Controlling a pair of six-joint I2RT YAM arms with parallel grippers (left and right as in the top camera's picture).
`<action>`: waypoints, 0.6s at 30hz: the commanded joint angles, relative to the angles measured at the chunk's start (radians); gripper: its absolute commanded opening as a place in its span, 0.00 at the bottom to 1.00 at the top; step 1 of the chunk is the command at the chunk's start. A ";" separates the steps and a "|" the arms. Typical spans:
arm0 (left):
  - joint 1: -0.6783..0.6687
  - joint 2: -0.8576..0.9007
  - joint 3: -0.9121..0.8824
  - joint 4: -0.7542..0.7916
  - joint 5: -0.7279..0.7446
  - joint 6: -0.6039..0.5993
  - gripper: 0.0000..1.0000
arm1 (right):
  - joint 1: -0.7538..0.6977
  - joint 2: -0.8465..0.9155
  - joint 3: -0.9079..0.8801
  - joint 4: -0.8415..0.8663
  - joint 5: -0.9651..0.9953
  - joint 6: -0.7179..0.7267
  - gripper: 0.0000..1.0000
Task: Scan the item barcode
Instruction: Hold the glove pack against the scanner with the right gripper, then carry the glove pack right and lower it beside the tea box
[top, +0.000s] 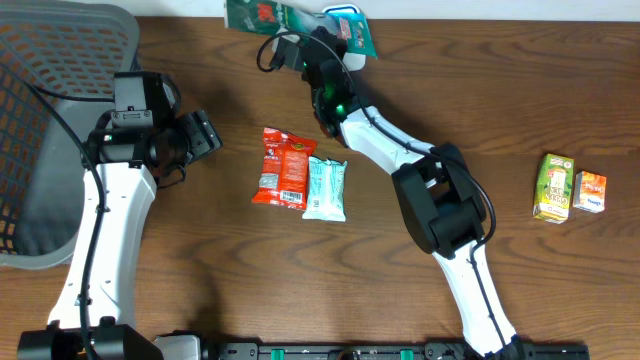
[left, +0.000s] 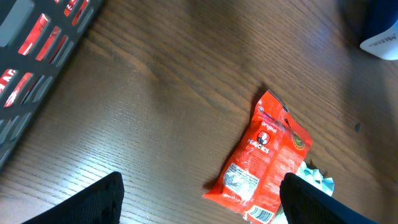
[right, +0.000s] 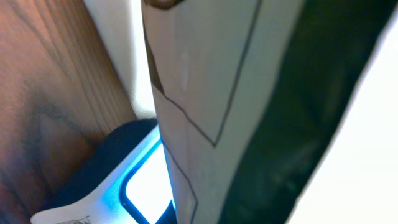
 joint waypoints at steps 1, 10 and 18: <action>0.002 0.002 0.013 -0.003 -0.013 -0.001 0.81 | -0.018 -0.006 0.014 0.009 0.002 0.058 0.01; 0.002 0.002 0.013 -0.003 -0.013 -0.002 0.81 | -0.029 -0.147 0.015 -0.088 -0.029 0.274 0.01; 0.002 0.002 0.013 -0.003 -0.013 -0.001 0.81 | -0.069 -0.469 0.015 -0.608 -0.160 0.557 0.01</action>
